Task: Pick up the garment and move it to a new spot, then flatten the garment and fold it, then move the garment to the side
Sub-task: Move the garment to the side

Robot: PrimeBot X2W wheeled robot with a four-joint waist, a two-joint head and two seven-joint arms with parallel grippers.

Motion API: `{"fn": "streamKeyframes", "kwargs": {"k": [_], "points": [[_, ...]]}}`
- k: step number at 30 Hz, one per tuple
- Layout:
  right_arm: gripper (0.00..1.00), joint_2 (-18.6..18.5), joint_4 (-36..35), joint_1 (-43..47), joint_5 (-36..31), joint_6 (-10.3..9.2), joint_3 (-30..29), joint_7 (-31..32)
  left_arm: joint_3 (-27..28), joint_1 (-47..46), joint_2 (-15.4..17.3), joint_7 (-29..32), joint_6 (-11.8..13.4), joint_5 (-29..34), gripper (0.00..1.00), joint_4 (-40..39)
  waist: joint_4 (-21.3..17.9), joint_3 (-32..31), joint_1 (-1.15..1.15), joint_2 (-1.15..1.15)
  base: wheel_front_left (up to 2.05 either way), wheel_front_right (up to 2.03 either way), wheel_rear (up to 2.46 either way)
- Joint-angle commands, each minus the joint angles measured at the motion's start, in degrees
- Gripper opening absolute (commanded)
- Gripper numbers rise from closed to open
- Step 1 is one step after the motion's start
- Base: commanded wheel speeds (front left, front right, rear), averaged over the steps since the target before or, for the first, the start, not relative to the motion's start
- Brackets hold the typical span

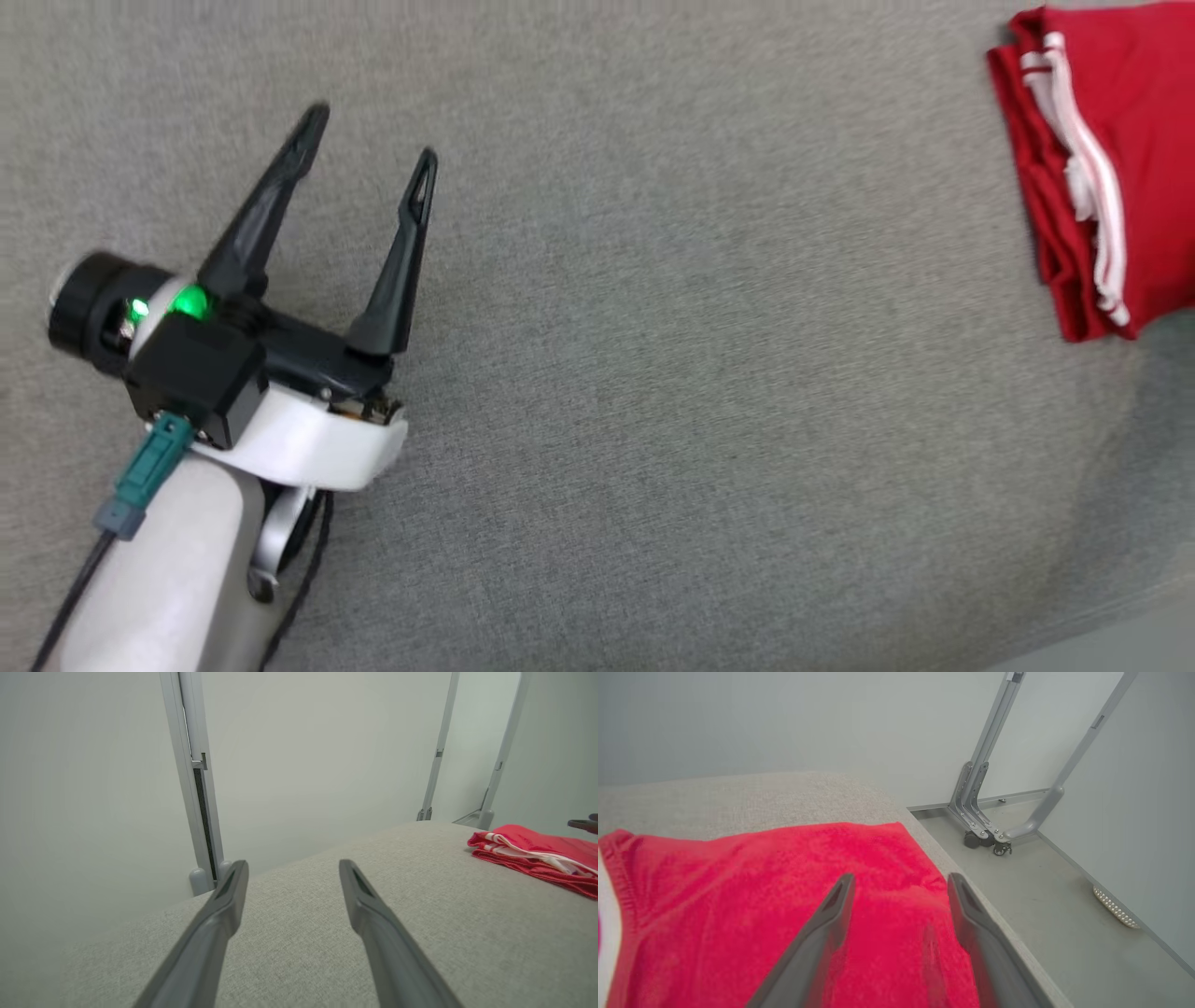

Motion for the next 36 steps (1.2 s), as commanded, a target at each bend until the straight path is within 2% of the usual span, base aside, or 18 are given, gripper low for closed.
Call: {"fn": "streamKeyframes", "kwargs": {"k": [1,4,5,6,11,14,20,25,32,36], "points": [[1.0,2.17,-3.95,4.65,-0.85,-0.12,-1.36,-0.27,0.25,2.08,-0.34,-0.74,0.54,-0.95,1.0,0.92,-1.13,-4.5,0.0,0.0,0.0,0.0,0.0],[1.0,5.85,-11.39,11.12,-3.04,-0.12,-3.49,-0.29,0.44,5.03,-0.9,-1.54,1.2,-2.19,1.0,2.67,-1.34,-8.34,0.0,0.0,0.0,0.0,0.0],[1.0,8.53,-16.55,15.44,-4.15,-0.12,-4.06,-0.28,0.79,7.0,-1.19,-1.85,1.74,-3.12,1.0,3.77,-1.33,-10.56,0.0,0.0,0.0,0.0,0.0],[1.0,9.57,-19.27,17.58,-5.1,-0.12,-4.07,-0.29,0.98,7.89,-1.46,-2.16,2.02,-3.7,1.0,4.32,-1.23,-11.68,0.0,0.0,0.0,0.0,0.0],[1.0,15.02,-31.55,26.61,-7.82,-0.12,-2.3,-0.21,2.08,12.58,-2.42,-3.14,3.24,-5.98,1.0,6.33,0.22,-16.33,0.0,0.0,0.0,0.0,0.0],[1.0,17.18,-37.14,31.48,-9.87,-0.12,0.66,-0.22,3.01,14.97,-2.87,-3.74,4.14,-7.28,1.0,7.52,2.09,-19.02,0.0,0.0,0.0,0.0,0.0],[1.0,18.89,-43.88,39.77,-11.98,-0.12,3.63,0.17,4.04,19.21,-3.44,-4.2,5.68,-8.48,1.0,10.12,7.81,-24.41,0.0,0.0,0.0,0.0,0.0],[1.0,19.56,-47.69,44.39,-12.44,-0.12,3.75,1.95,5.15,22.09,-3.49,-4.12,6.64,-9.94,1.0,11.94,11.27,-27.56,0.0,0.0,0.0,0.0,0.0],[1.0,20.25,-52.94,50.96,-12.21,-0.12,3.39,5.54,7.47,27.35,-2.06,-4.01,8.73,-11.04,1.0,13.61,13.89,-32.32,0.0,0.0,0.0,0.0,0.0],[1.0,20.51,-54.9,54.49,-11.67,-0.12,2.45,7.28,6.8,30.18,-2.2,-2.5,9.98,-10.57,1.0,12.13,14.5,-34.85,0.0,0.0,0.0,0.0,0.0]]}}
